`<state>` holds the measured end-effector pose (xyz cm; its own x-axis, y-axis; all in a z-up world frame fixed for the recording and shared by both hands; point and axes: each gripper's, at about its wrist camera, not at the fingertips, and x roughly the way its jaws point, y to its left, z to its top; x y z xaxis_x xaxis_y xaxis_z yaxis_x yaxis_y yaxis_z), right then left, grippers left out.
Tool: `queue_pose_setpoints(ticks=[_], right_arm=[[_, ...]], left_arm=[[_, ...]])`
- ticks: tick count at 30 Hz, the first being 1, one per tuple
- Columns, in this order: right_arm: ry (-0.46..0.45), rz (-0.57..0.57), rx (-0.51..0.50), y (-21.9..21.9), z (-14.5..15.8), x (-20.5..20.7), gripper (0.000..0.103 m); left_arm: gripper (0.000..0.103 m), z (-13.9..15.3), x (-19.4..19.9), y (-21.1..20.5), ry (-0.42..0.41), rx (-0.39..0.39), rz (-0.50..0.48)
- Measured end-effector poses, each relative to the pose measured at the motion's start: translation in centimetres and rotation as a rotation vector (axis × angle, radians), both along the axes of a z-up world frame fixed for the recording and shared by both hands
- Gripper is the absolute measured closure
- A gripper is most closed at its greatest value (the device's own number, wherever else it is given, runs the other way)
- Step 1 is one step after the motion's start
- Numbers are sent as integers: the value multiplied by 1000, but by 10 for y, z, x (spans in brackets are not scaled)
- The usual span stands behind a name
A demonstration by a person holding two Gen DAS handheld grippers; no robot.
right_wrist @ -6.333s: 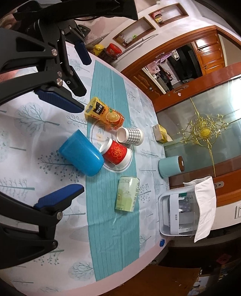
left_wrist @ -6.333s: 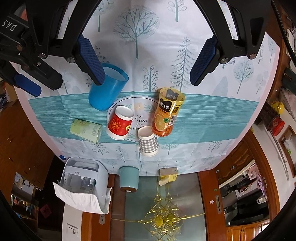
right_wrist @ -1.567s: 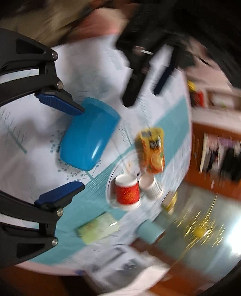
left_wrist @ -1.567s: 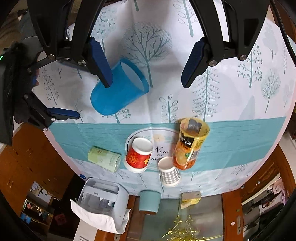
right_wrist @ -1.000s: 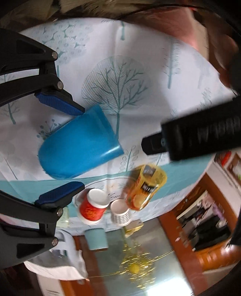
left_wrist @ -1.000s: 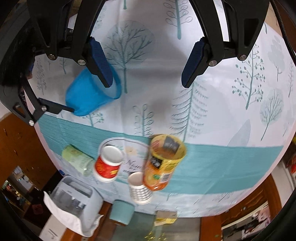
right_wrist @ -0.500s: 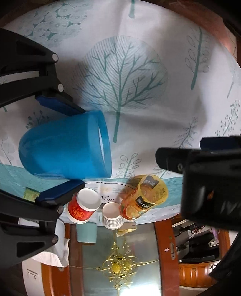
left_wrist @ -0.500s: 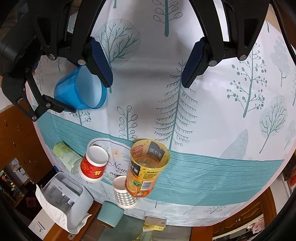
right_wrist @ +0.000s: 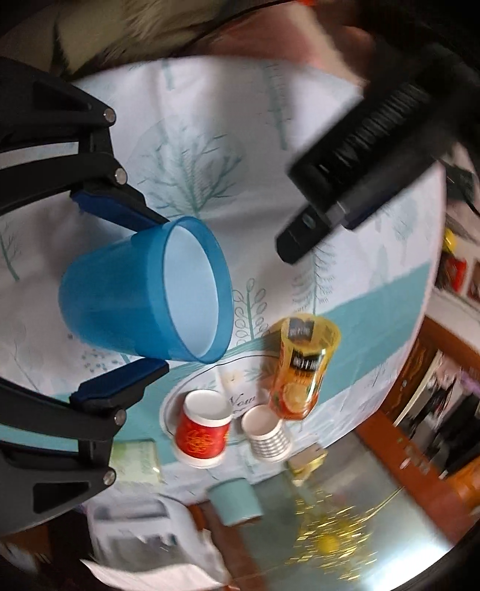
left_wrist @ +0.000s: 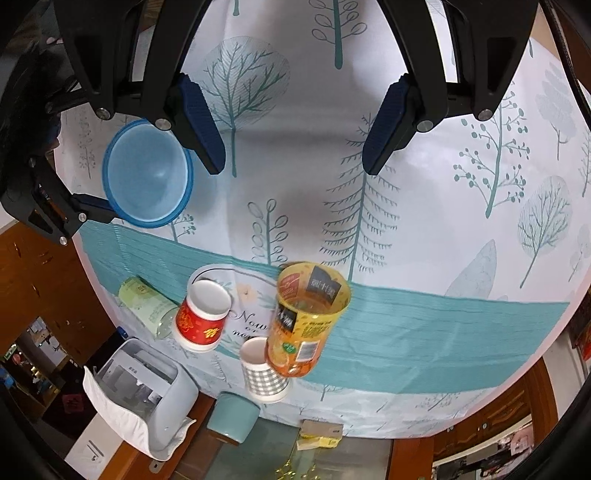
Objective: Flip cup upright
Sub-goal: 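Lift the blue cup with the right gripper and rotate it open end up, then lower the upright blue cup onto the tablecloth with the right gripper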
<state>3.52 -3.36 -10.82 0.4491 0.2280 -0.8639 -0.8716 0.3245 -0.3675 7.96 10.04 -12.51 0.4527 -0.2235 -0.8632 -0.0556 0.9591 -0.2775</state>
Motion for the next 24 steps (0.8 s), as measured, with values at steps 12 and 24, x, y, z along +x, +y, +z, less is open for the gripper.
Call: queue_pose_setpoints(ticks=[12,24], right_arm=[[211,-401,506,-50,17,57,34],[184,-565,675,-73,-2,61,34]], left_arm=[[28,22,7,-15,-74,-3,-21],[28,16,14,-29,-82,-6,-49]])
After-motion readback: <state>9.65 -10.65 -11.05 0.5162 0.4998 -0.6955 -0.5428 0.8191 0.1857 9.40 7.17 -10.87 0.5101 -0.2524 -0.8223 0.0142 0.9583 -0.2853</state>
